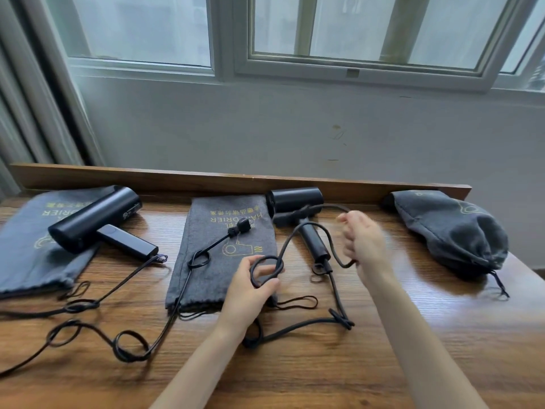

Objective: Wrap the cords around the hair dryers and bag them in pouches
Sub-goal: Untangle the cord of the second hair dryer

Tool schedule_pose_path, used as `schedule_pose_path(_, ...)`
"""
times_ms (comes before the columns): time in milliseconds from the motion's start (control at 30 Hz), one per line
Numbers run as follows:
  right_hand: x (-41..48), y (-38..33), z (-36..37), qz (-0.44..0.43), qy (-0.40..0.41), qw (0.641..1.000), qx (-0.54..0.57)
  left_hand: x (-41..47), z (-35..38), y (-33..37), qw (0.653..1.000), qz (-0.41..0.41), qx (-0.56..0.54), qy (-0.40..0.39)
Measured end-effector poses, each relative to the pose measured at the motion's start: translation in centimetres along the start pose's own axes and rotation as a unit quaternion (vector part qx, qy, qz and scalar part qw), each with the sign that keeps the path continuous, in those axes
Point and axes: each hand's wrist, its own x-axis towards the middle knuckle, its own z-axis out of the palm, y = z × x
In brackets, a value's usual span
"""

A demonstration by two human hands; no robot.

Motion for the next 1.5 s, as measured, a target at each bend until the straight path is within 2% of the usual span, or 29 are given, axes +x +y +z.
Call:
schedule_pose_path(67, 0.5, -0.3, -2.1, -0.002, 0.070, 0.994, 0.079, 0.0, -0.1, -0.2, 1.000, 0.007, -0.001, 0.011)
schedule_pose_path(133, 0.8, -0.1, -4.2, -0.016, 0.107, 0.990, 0.086, -0.1, -0.1, -0.2, 0.999, 0.024, -0.018, 0.026)
schedule_pose_path(367, 0.5, 3.8, -7.6, -0.020, 0.161, 0.975, -0.153, -0.4, 0.4, 0.4, 0.991, 0.122, -0.014, 0.043)
schedule_pose_path(467, -0.1, 4.4, -7.1, 0.002, 0.136, 0.958, -0.251, -0.2, 0.6, 0.4, 0.989, 0.144, 0.006, 0.020)
schedule_pose_path(533, -0.4, 4.5, -6.4, -0.004, 0.118, 0.930, -0.347, -0.1, 0.8, 0.3, 0.988, 0.152, 0.027, 0.008)
schedule_pose_path(600, -0.9, 4.4, -5.4, -0.074, 0.093, 0.910, -0.397, 0.2, 0.9, 0.2, 0.990, 0.140, 0.031, 0.012)
schedule_pose_path(700, -1.2, 4.2, -3.7, -0.165, -0.010, 0.870, -0.464, 0.2, 0.9, 0.6, 0.993, 0.121, -0.002, -0.014)
schedule_pose_path(767, -1.3, 4.5, -2.7, -0.171, -0.078, 0.864, -0.468, 0.0, 0.8, 1.0, 0.991, 0.120, -0.020, -0.048)
schedule_pose_path(867, -0.9, 4.6, -1.7, -0.118, -0.124, 0.913, -0.371, -0.4, 0.7, 1.4, 0.989, 0.110, -0.066, -0.078)
schedule_pose_path(1000, 0.0, 4.2, -2.2, -0.129, -0.090, 0.933, -0.323, -0.5, 0.6, 1.7, 0.988, 0.126, -0.031, -0.078)
schedule_pose_path(1100, -0.8, 2.7, -3.2, -0.170, -0.071, 0.943, -0.276, 0.0, 0.9, 1.1, 0.988, 0.146, 0.055, -0.024)
schedule_pose_path(1200, -2.0, 1.7, -3.1, -0.212, -0.115, 0.923, -0.301, 0.3, 1.5, 0.7, 0.976, 0.176, 0.123, 0.026)
schedule_pose_path(1333, -2.4, 2.0, -1.9, -0.258, -0.140, 0.887, -0.357, 0.2, 2.2, 1.2, 0.981, 0.180, 0.068, 0.014)
schedule_pose_path(1433, -2.4, 2.5, -1.0, -0.280, -0.166, 0.864, -0.384, -0.1, 2.2, 1.4, 0.981, 0.186, 0.045, -0.039)
schedule_pose_path(1500, -2.2, 2.7, -0.9, -0.286, -0.167, 0.857, -0.394, -0.4, 2.3, 1.7, 0.985, 0.151, -0.008, -0.081)
